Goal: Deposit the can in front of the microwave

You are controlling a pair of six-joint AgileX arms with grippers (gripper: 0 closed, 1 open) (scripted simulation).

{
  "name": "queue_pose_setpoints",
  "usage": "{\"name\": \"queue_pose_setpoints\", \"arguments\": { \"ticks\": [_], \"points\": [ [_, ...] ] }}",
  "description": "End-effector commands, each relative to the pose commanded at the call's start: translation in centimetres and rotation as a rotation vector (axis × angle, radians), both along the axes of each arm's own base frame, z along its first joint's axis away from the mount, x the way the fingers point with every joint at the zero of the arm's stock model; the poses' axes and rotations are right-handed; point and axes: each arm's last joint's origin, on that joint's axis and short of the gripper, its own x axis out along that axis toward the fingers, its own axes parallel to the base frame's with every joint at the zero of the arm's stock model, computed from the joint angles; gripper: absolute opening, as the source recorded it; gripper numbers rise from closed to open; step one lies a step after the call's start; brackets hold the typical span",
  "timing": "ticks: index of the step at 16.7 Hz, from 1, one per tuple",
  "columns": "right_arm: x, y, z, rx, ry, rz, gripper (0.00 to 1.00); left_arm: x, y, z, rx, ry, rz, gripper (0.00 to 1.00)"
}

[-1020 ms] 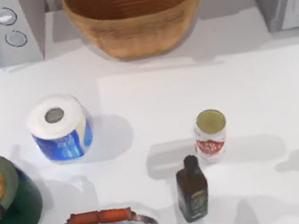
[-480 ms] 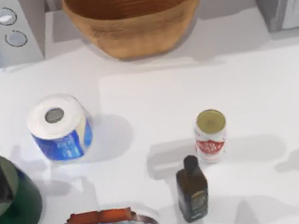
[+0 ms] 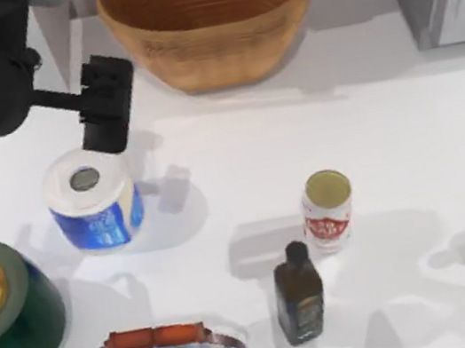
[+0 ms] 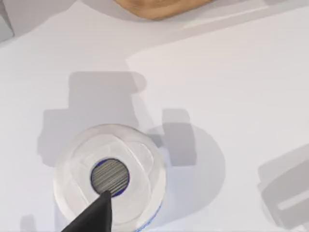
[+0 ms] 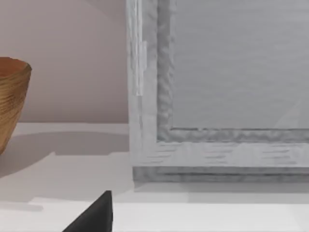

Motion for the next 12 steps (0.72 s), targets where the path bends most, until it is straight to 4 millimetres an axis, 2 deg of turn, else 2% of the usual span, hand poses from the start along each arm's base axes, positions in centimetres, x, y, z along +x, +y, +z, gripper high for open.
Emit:
{"name": "queue_pose_setpoints", "arguments": {
  "ticks": [3, 6, 9, 12],
  "points": [
    [0.0, 0.0, 0.0, 0.000, 0.000, 0.000, 1.00, 4.9, -6.8, -0.3, 0.102, 0.188, -0.111, 1.00],
    [0.0, 0.0, 0.0, 0.000, 0.000, 0.000, 1.00, 7.8, -13.8, -3.0, 0.213, 0.344, -0.209, 1.00],
    [0.0, 0.0, 0.0, 0.000, 0.000, 0.000, 1.00, 8.7, -19.5, -6.9, 0.321, 0.466, -0.285, 1.00],
    [0.0, 0.0, 0.0, 0.000, 0.000, 0.000, 1.00, 8.3, -23.1, -10.1, 0.407, 0.549, -0.337, 1.00]
  ]
}}
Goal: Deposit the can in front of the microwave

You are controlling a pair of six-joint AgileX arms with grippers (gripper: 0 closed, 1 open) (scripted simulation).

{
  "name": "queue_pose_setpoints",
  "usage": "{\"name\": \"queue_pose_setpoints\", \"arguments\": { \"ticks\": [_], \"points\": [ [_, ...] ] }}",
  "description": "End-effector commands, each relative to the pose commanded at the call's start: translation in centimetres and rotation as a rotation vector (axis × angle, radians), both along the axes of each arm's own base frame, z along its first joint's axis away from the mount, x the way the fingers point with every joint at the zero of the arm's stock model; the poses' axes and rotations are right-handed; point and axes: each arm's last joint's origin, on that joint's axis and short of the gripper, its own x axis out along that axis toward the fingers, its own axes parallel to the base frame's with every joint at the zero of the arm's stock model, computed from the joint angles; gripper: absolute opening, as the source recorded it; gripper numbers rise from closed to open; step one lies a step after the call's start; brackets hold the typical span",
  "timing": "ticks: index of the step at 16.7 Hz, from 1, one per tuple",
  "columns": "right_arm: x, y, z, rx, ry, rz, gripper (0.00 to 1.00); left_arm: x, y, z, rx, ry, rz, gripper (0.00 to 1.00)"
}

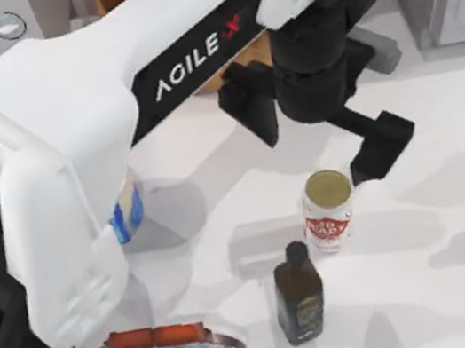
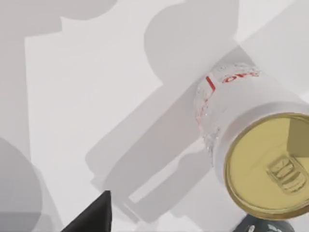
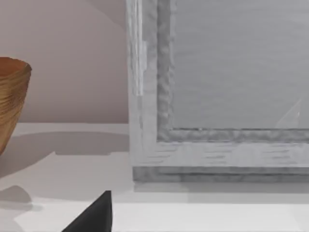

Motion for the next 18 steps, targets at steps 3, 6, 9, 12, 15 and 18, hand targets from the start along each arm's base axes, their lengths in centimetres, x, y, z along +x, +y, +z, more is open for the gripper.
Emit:
{"name": "queue_pose_setpoints", "arguments": {
  "ticks": [3, 6, 9, 12, 15, 18],
  "points": [
    [0.0, 0.0, 0.0, 0.000, 0.000, 0.000, 1.00, -0.5, -1.5, -1.6, 0.042, 0.036, -0.027, 1.00],
    [0.0, 0.0, 0.0, 0.000, 0.000, 0.000, 1.00, -0.5, -1.5, -1.6, 0.044, 0.038, -0.029, 1.00],
    [0.0, 0.0, 0.0, 0.000, 0.000, 0.000, 1.00, -0.4, -1.4, -1.8, 0.044, 0.038, -0.025, 1.00],
    [0.0, 0.0, 0.0, 0.000, 0.000, 0.000, 1.00, -0.3, -1.6, -3.2, 0.041, 0.035, -0.029, 1.00],
    [0.0, 0.0, 0.0, 0.000, 0.000, 0.000, 1.00, -0.4, -1.6, -6.0, 0.047, 0.041, -0.029, 1.00],
    [0.0, 0.0, 0.0, 0.000, 0.000, 0.000, 1.00, -0.5, -1.5, -7.6, 0.044, 0.038, -0.029, 1.00]
  ]
}}
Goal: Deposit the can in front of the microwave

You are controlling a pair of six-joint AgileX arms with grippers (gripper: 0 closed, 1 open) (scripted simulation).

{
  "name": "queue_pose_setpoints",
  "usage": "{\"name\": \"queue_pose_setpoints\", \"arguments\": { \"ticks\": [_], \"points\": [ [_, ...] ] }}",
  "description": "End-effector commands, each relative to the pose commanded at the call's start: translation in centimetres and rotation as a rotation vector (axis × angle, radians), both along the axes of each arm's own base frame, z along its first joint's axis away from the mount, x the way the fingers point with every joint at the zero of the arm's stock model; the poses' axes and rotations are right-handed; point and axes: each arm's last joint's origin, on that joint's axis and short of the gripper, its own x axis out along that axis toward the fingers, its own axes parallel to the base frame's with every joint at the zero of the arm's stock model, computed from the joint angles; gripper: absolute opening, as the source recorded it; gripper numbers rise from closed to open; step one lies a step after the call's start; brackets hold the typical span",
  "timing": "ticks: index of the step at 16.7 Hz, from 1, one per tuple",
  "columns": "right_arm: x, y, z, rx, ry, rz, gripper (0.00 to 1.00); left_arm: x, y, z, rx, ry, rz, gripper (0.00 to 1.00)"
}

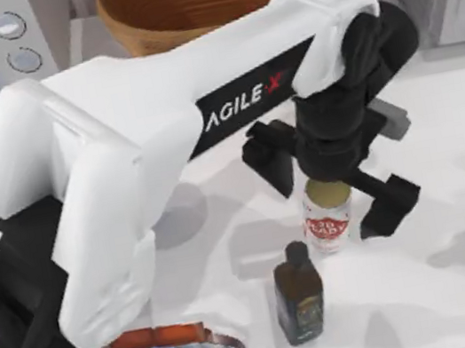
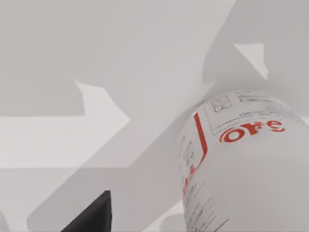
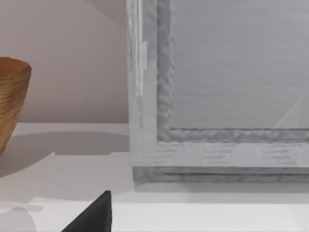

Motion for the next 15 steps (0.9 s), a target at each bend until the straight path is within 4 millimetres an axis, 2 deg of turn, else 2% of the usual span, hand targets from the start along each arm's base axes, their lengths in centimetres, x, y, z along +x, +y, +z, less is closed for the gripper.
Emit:
{"name": "queue_pose_setpoints", "arguments": {
  "ticks": [4, 15],
  "points": [
    [0.00, 0.00, 0.00, 0.000, 0.000, 0.000, 1.00, -0.01, 0.01, -0.06, 0.000, 0.000, 0.000, 1.00],
    [0.00, 0.00, 0.00, 0.000, 0.000, 0.000, 1.00, -0.01, 0.01, -0.06, 0.000, 0.000, 0.000, 0.17]
  ]
}}
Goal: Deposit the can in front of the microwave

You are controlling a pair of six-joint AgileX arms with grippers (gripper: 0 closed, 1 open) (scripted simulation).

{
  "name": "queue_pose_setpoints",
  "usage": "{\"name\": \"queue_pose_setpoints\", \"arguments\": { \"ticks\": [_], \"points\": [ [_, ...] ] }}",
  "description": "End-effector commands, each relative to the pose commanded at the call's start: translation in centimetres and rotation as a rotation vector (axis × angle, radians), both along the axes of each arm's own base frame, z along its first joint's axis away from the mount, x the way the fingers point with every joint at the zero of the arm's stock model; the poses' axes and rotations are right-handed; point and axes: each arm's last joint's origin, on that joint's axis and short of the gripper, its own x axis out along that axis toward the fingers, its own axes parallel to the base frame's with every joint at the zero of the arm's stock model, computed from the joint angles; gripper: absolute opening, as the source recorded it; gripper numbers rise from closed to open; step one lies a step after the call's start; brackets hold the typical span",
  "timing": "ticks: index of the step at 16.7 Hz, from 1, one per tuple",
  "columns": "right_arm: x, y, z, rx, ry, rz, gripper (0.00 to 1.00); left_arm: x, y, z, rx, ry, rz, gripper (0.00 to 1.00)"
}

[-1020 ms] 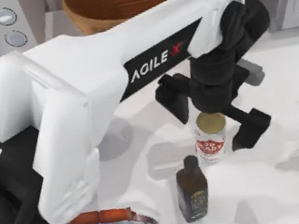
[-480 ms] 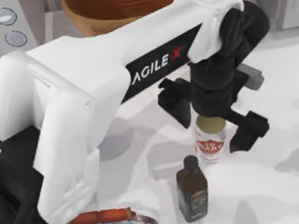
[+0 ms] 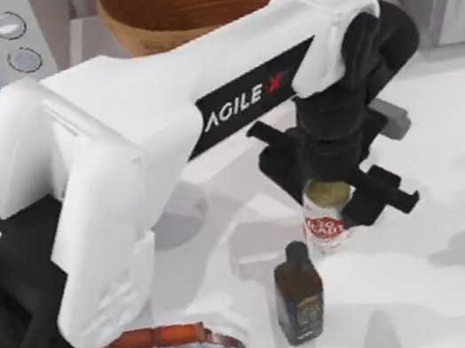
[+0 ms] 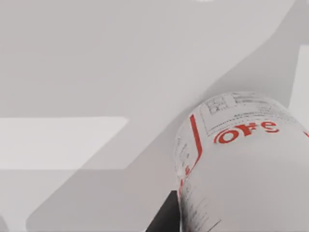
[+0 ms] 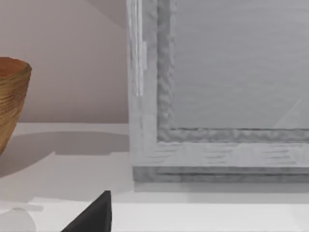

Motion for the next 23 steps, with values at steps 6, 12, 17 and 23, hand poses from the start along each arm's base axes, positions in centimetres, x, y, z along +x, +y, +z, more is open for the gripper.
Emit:
{"name": "queue_pose_setpoints", "arguments": {
  "ticks": [6, 12, 17, 23],
  "points": [
    [0.0, 0.0, 0.0, 0.000, 0.000, 0.000, 1.00, 0.0, 0.0, 0.0, 0.000, 0.000, 0.000, 0.00],
    [0.0, 0.0, 0.0, 0.000, 0.000, 0.000, 1.00, 0.0, 0.0, 0.0, 0.001, 0.001, -0.003, 0.00],
    [0.0, 0.0, 0.0, 0.000, 0.000, 0.000, 1.00, 0.1, -0.1, 3.0, 0.003, 0.003, -0.002, 0.00],
    [0.0, 0.0, 0.0, 0.000, 0.000, 0.000, 1.00, 0.1, 0.0, 3.8, 0.002, 0.002, -0.002, 0.00]
  ]
}}
